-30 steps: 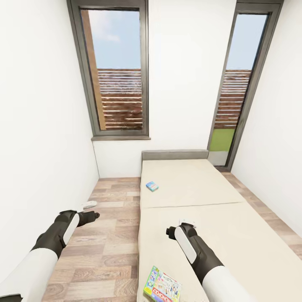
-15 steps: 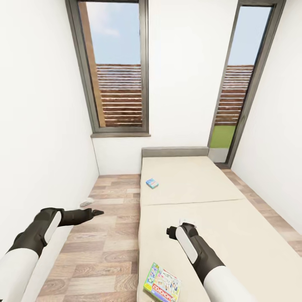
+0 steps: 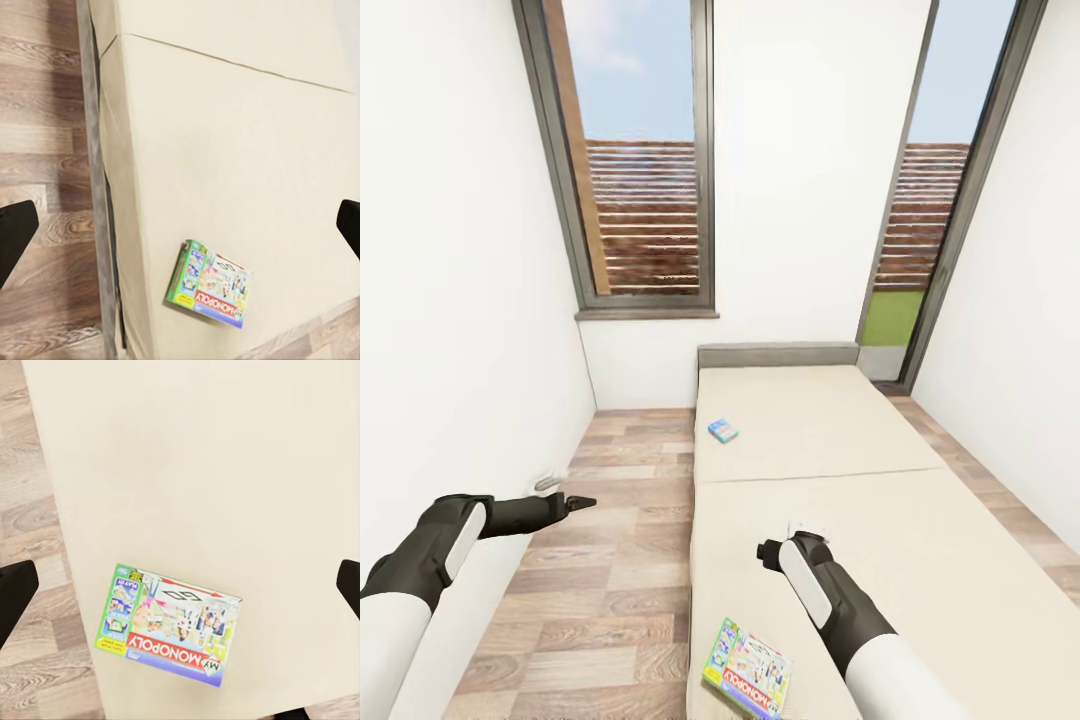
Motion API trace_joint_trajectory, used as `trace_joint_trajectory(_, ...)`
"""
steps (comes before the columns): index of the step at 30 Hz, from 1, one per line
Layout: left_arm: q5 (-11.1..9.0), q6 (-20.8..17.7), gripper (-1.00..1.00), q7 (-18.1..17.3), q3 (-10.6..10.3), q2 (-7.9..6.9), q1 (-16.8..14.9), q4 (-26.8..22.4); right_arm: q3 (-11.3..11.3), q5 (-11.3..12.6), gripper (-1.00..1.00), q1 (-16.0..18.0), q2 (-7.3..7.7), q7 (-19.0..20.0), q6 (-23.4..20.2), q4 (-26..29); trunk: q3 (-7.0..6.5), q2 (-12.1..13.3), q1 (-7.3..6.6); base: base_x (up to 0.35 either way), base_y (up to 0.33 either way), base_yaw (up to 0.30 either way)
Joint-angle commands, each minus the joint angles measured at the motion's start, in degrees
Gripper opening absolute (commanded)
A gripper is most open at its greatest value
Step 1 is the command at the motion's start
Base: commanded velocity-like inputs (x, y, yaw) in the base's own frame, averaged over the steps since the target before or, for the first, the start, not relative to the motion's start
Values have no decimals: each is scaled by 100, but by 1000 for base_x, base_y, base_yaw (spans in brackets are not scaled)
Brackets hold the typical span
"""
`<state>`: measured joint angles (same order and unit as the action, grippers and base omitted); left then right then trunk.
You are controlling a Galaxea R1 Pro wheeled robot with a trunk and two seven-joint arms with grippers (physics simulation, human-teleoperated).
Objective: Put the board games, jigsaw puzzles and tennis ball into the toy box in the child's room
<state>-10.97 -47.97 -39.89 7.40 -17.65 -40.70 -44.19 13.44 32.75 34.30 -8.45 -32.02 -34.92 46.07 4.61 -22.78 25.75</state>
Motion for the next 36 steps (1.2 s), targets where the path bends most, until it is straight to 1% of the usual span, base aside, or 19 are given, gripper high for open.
trace_joint_trajectory(1, -1, -28, 100, -18, 9, 0, -5, -1, 18, 58, 100, 6, -1, -59, -6, 7, 23, -14, 4, 0, 0, 0)
trace_joint_trajectory(11, -2, -37, 100, -26, -2, 16, -5, -2, 18, 35, 100, 6, -19, -59, -6, 8, 118, -14, 4, 0, 0, 0)
trace_joint_trajectory(20, 2, -37, 100, -18, -39, 35, -6, -2, -9, 70, 100, 6, 16, -39, 3, 1, 202, -14, 4, 0, 0, 0)
trace_joint_trajectory(22, 9, -37, 100, -13, -41, 74, -2, -2, -21, 76, 100, 6, 17, -36, 7, 0, 221, -14, 4, 0, 0, 0)
trace_joint_trajectory(25, 21, -47, 100, -19, -56, 253, -1, -3, -34, 81, 100, 6, 19, -33, 13, -2, 250, -14, 4, 0, 0, 0)
trace_joint_trajectory(27, 26, -42, 100, -5, -60, 310, -1, -2, -44, 82, 100, 6, 19, -33, 42, -20, 269, -14, 4, 0, 0, 0)
trace_joint_trajectory(36, 25, -39, 100, -19, -63, 331, -4, -2, 12, 69, 100, 6, 19, -33, 58, -14, 353, -14, 4, 0, 0, 0)
